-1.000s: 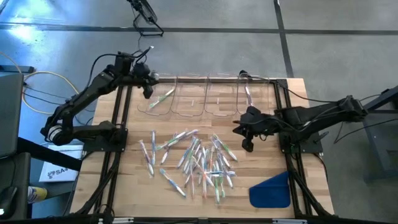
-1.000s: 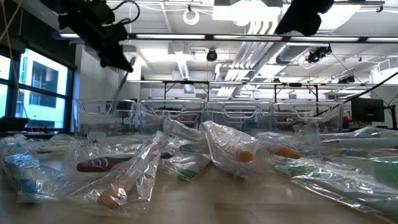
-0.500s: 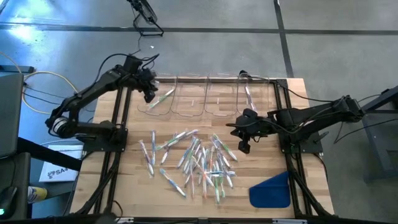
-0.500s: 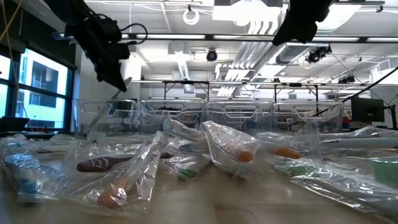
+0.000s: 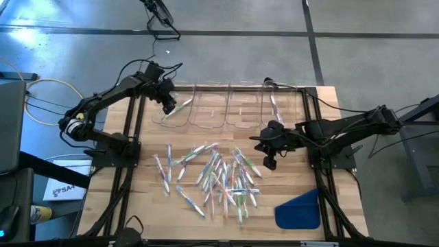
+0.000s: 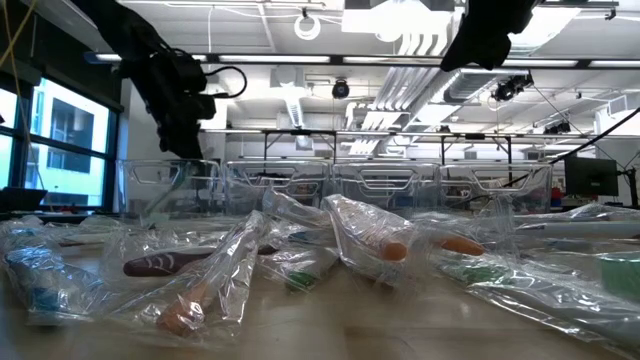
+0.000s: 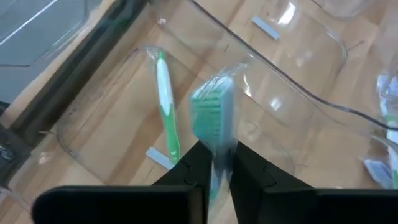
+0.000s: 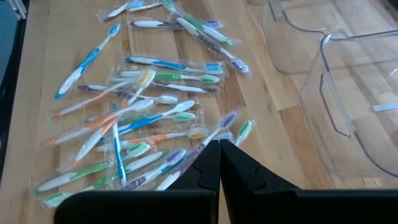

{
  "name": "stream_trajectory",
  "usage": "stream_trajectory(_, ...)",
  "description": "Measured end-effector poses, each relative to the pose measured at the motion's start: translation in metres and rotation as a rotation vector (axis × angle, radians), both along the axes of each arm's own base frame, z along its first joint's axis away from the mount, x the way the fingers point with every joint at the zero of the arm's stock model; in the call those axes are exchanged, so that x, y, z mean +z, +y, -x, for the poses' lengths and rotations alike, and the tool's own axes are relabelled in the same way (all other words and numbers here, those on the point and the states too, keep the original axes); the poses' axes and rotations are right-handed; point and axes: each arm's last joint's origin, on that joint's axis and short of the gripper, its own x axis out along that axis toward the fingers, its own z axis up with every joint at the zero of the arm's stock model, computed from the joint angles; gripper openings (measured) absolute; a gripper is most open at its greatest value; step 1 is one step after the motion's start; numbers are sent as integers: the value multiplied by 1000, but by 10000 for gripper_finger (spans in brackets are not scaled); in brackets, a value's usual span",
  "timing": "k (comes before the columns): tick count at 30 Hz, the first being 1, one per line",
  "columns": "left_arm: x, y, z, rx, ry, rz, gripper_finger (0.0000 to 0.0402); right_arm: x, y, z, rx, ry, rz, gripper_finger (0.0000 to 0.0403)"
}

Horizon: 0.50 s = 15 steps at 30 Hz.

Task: Pick & Place Toothbrushes
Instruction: Put the green toothbrush into the left transparent bin

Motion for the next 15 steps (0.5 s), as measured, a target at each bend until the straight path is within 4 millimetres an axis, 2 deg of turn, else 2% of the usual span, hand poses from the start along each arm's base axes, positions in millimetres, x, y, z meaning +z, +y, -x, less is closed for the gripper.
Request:
stream_trajectory(7, 0, 1, 1, 24, 27, -24, 101, 0, 0, 0, -1, 0, -6, 2)
stream_trajectory(15, 2, 4, -1, 25, 9, -54, 183, 0, 0, 0, -6, -1, -4, 2)
